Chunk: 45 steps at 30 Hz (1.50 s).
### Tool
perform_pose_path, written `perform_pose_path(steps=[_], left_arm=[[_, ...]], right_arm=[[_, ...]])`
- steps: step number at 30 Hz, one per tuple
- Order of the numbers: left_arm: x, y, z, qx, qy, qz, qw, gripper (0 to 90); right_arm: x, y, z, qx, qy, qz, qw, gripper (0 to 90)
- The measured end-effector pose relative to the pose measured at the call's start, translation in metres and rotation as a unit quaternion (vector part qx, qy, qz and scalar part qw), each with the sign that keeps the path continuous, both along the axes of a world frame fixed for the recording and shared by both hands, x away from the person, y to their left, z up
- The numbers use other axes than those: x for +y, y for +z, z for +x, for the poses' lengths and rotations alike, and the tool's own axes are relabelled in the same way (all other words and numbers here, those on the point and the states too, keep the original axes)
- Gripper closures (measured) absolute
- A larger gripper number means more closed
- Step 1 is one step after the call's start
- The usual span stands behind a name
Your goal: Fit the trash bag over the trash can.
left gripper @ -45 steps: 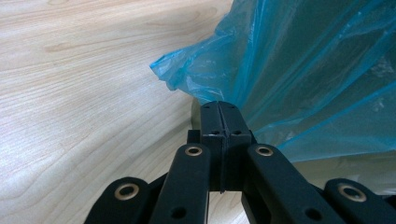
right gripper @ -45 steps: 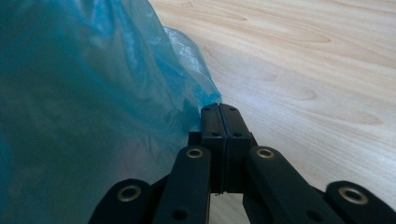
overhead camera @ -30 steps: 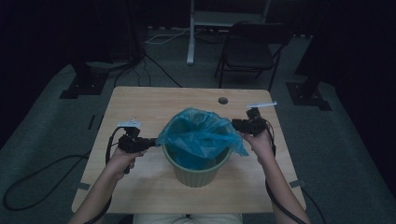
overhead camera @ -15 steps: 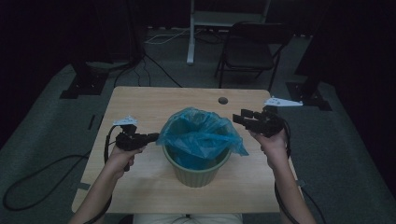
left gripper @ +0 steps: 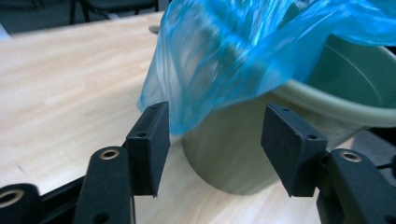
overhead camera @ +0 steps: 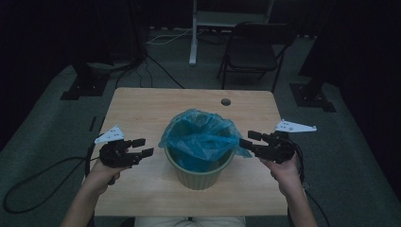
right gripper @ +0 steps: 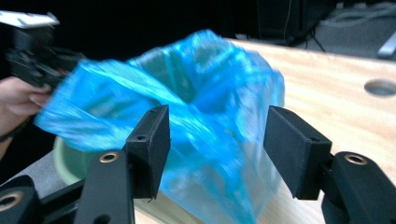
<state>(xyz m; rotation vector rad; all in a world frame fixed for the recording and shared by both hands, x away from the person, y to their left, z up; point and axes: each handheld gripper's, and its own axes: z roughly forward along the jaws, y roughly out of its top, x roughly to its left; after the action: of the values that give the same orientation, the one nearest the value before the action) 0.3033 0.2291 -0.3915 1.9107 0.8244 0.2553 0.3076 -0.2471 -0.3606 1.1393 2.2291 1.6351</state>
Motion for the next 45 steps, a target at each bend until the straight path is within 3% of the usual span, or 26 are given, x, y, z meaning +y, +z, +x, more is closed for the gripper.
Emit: perform_pose_path(steps=[4, 7, 8, 9, 10, 11, 12, 13, 16, 17, 20, 22, 25, 31, 45], left_arm=[[-0.019, 0.009, 0.007, -0.012, -0.028, 0.018, 0.9994, 43.0], [-0.025, 0.011, 0.012, -0.011, -0.047, 0.016, 0.9987, 45.9], [-0.03, 0.013, 0.013, -0.02, -0.059, 0.008, 0.998, 58.2], [-0.031, 0.014, 0.013, -0.022, -0.058, 0.007, 0.9981, 68.0], [-0.032, 0.015, 0.012, -0.023, -0.058, 0.003, 0.9981, 75.4], [-0.032, 0.015, 0.012, -0.023, -0.058, 0.003, 0.9981, 80.1], [-0.032, 0.016, 0.011, -0.022, -0.061, 0.002, 0.9979, 80.1], [-0.032, 0.017, 0.007, -0.023, -0.06, 0.008, 0.9979, 89.6], [-0.031, 0.017, 0.0, -0.021, -0.07, 0.017, 0.9972, 90.0], [-0.031, 0.017, -0.003, -0.019, -0.071, 0.018, 0.9972, 90.0], [-0.026, 0.011, -0.015, -0.017, -0.079, 0.01, 0.9967, 90.0], [-0.026, 0.009, -0.017, -0.015, -0.076, 0.015, 0.9969, 90.0], [-0.026, -0.006, -0.023, -0.001, -0.081, 0.02, 0.9965, 90.0], [-0.034, -0.025, -0.027, 0.021, -0.107, 0.014, 0.994, 90.0], [-0.044, -0.043, -0.021, 0.043, -0.108, 0.034, 0.9926, 90.0]], right_arm=[[0.0, -0.009, 0.005, 0.018, 0.005, 0.0, 0.9998, 42.6], [0.002, -0.012, 0.006, 0.023, 0.013, -0.005, 0.9996, 46.6], [0.004, -0.014, 0.006, 0.029, 0.023, -0.017, 0.9992, 64.8], [0.005, -0.015, 0.005, 0.029, 0.025, -0.024, 0.999, 72.1], [0.006, -0.015, 0.004, 0.026, 0.024, -0.028, 0.999, 78.1], [0.006, -0.015, 0.004, 0.026, 0.024, -0.028, 0.999, 78.1], [0.006, -0.016, 0.003, 0.025, 0.023, -0.029, 0.999, 81.7], [0.005, -0.015, 0.0, 0.02, 0.027, -0.028, 0.9991, 87.4], [0.004, -0.013, -0.005, 0.014, 0.028, -0.025, 0.9992, 89.0], [0.003, -0.012, -0.014, 0.009, 0.03, -0.021, 0.9993, 89.3], [0.004, -0.017, -0.026, 0.006, 0.037, -0.025, 0.999, 89.7], [0.006, -0.021, -0.029, 0.011, 0.041, -0.031, 0.9986, 89.7], [0.012, -0.041, -0.039, 0.035, 0.057, -0.043, 0.9968, 89.9], [0.02, -0.064, -0.04, 0.07, 0.083, -0.026, 0.9938, 89.9], [0.028, -0.082, -0.033, 0.095, 0.1, -0.028, 0.99, 89.9]])
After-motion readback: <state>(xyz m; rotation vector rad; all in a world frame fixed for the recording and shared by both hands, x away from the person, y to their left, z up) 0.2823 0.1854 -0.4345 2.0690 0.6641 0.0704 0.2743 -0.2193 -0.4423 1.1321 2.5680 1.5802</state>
